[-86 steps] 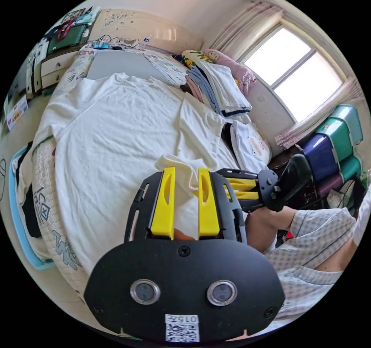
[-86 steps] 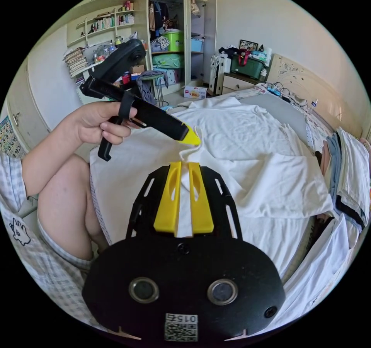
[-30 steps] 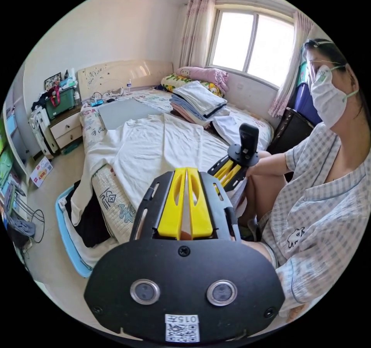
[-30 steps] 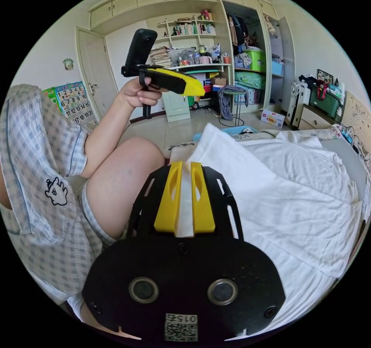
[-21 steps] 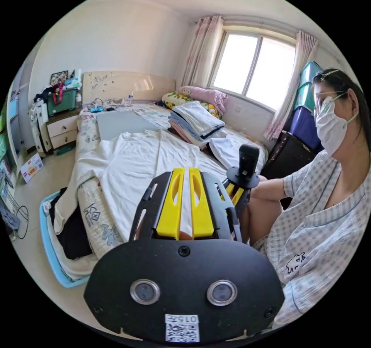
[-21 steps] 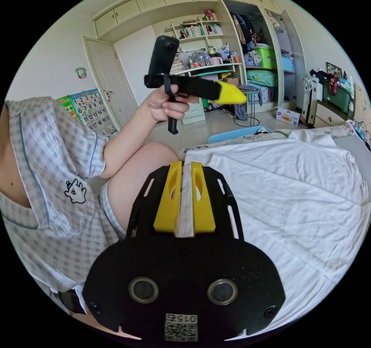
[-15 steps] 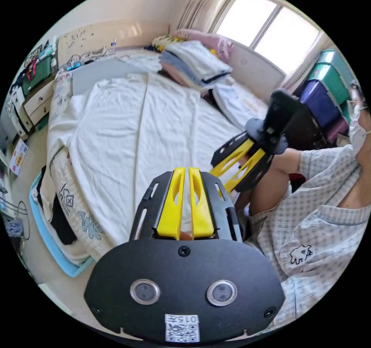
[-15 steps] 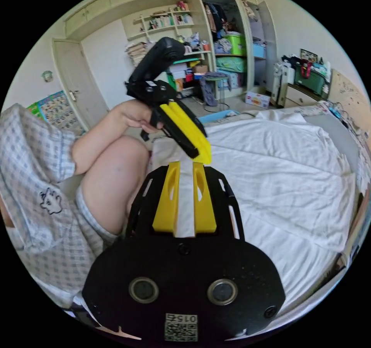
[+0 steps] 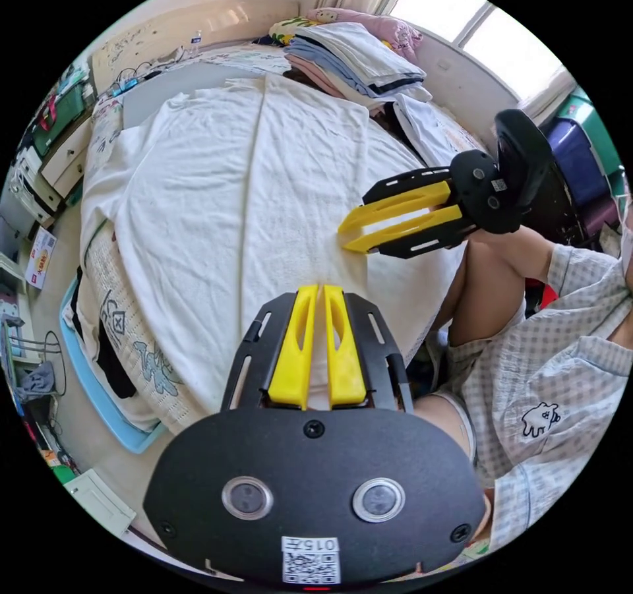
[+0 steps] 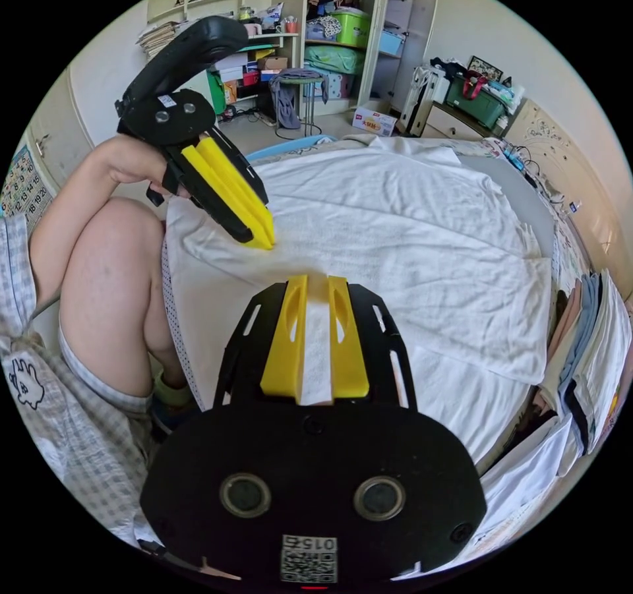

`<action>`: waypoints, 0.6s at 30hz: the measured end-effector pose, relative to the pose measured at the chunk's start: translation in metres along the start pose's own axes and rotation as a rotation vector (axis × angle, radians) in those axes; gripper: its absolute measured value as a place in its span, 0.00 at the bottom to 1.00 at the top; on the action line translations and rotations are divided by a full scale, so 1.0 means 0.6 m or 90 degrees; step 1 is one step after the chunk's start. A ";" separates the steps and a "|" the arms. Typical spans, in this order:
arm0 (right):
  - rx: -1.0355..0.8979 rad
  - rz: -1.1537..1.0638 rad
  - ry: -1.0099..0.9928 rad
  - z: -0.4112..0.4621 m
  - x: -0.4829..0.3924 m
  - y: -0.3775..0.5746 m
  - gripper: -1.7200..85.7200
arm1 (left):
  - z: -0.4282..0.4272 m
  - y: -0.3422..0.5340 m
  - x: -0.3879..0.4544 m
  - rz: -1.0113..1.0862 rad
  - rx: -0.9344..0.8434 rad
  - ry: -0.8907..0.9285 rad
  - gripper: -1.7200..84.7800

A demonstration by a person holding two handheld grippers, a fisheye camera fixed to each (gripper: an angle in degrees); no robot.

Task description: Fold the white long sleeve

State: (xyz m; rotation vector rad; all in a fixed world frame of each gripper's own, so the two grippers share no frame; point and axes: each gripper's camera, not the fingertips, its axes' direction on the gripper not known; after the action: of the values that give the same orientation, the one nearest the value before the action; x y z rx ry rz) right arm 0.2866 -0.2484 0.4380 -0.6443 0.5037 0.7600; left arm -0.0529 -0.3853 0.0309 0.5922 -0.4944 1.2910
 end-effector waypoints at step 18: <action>0.004 -0.025 0.026 0.069 -0.112 -0.078 0.09 | 0.042 -0.007 -0.009 -0.007 0.023 0.018 0.03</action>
State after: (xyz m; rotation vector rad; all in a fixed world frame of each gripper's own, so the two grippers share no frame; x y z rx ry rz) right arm 0.2876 -0.2770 0.5248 -0.6632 0.5289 0.7092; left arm -0.0500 -0.4068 0.0460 0.6061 -0.4445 1.2979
